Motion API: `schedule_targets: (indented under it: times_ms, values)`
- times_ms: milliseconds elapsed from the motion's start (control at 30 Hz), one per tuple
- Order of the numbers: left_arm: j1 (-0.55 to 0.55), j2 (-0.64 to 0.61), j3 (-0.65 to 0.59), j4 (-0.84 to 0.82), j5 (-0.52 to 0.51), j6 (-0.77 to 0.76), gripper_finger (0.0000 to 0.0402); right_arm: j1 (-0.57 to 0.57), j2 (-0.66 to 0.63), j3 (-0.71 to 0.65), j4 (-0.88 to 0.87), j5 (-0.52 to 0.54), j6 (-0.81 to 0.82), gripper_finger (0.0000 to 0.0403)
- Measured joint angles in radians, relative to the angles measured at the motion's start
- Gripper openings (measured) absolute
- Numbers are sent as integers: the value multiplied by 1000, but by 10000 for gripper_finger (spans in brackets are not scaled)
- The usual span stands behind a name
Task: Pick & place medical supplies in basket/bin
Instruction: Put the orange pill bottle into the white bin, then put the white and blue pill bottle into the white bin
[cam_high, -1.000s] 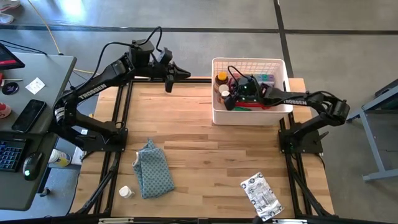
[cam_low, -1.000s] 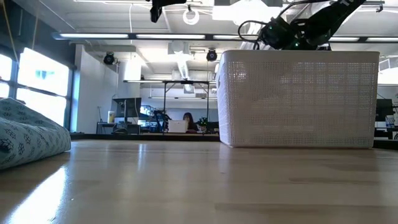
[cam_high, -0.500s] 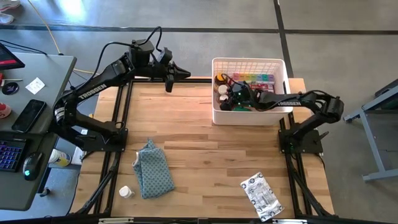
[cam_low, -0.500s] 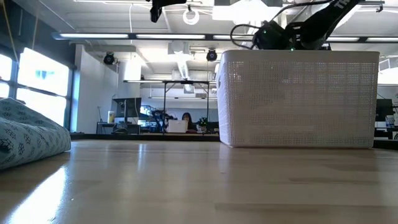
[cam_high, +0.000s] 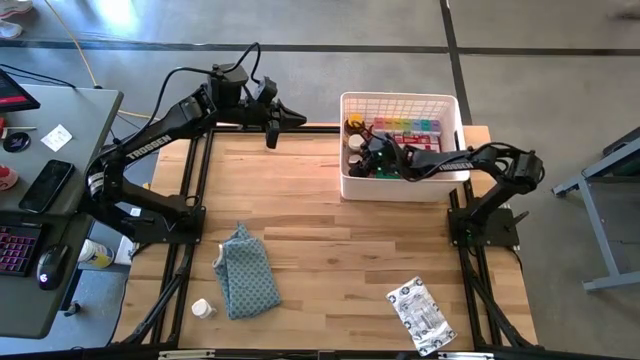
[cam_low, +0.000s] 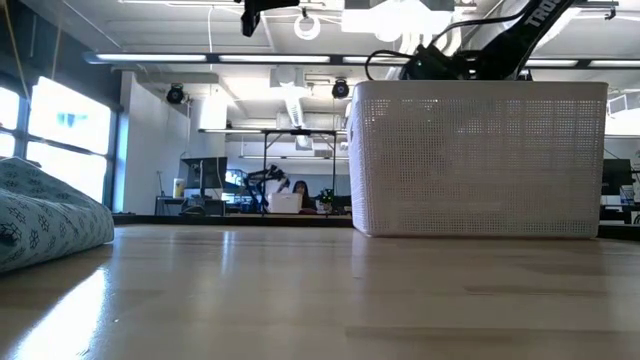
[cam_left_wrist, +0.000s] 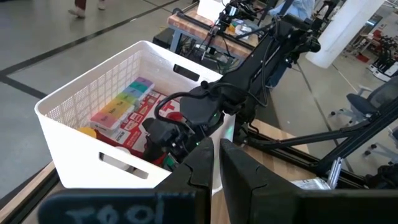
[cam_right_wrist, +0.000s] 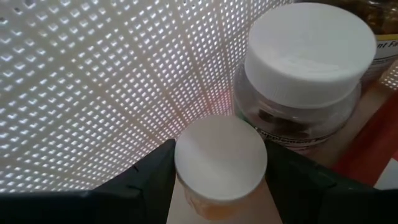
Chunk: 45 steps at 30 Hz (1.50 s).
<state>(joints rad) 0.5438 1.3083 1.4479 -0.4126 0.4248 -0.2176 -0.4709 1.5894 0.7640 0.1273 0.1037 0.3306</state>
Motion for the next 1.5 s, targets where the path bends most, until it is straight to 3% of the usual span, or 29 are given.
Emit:
schedule_targets:
  times_ms: [433, 867, 1500]
  values:
    - [0, 0, 0, -1, 0, 3, 62, -1, 1, -23, 21, -35, -7, 218]
    - [0, 0, 0, -1, 13, 3, 62, -1, -6, -26, 15, -52, -27, 253]
    - [0, 0, 0, 13, 14, -1, 62, -13, -193, -30, -29, -42, -88, 255]
